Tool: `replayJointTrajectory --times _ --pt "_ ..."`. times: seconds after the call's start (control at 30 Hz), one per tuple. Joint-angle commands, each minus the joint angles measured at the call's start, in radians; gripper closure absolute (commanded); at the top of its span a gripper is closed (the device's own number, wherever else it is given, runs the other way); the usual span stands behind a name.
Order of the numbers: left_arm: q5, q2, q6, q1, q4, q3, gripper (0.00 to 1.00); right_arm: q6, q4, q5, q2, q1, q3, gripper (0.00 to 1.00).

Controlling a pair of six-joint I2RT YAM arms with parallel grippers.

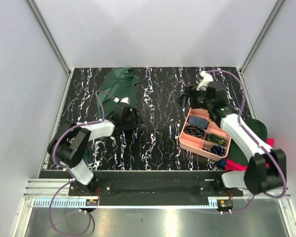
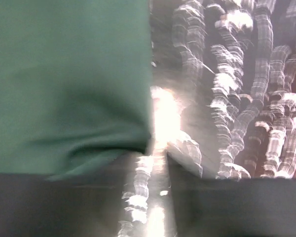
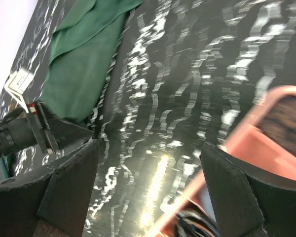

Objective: Fold the napkin, place the utensils inside, and roll it up
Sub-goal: Move the napkin to the centre of the board

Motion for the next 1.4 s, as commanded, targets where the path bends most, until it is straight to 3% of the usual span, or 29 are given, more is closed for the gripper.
replayJointTrajectory --times 0.0,0.03,0.07,0.23,0.37,0.47,0.6,0.77,0.87,1.03,1.37 --pt "0.035 -0.120 -0.040 -0.015 -0.017 -0.003 0.23 -0.006 -0.050 0.071 0.127 0.147 0.172 0.11" --pt "-0.003 -0.169 -0.040 -0.017 -0.039 -0.018 0.06 -0.006 -0.059 0.070 0.152 0.167 0.198 0.11" --pt "-0.034 -0.274 -0.040 -0.012 -0.078 -0.033 0.02 -0.015 -0.079 0.071 0.196 0.208 0.248 0.11" --pt "-0.080 -0.599 -0.023 0.098 -0.276 -0.112 0.01 -0.049 -0.105 0.087 0.323 0.317 0.379 0.13" --pt "-0.077 -0.897 0.007 0.373 -0.552 -0.060 0.01 -0.081 -0.159 0.108 0.484 0.431 0.535 0.16" --pt "-0.122 -0.993 0.116 0.519 -0.695 0.068 0.01 -0.099 -0.200 0.125 0.603 0.520 0.652 0.19" --pt "-0.106 -0.918 0.325 0.676 -0.780 0.184 0.01 -0.131 -0.263 0.166 0.765 0.630 0.828 0.22" --pt "-0.106 -0.881 0.280 0.732 -0.714 0.186 0.01 -0.208 -0.380 0.313 1.011 0.773 1.122 0.26" --pt "-0.200 -0.883 0.294 0.746 -0.676 0.164 0.01 -0.254 -0.400 0.396 1.124 0.825 1.256 0.29" --pt "-0.234 -0.877 0.305 0.753 -0.625 0.103 0.01 -0.309 -0.406 0.426 1.288 0.865 1.455 0.35" --pt "-0.130 -0.868 0.277 0.785 -0.602 0.088 0.01 -0.406 -0.406 0.455 1.451 0.902 1.623 0.41"
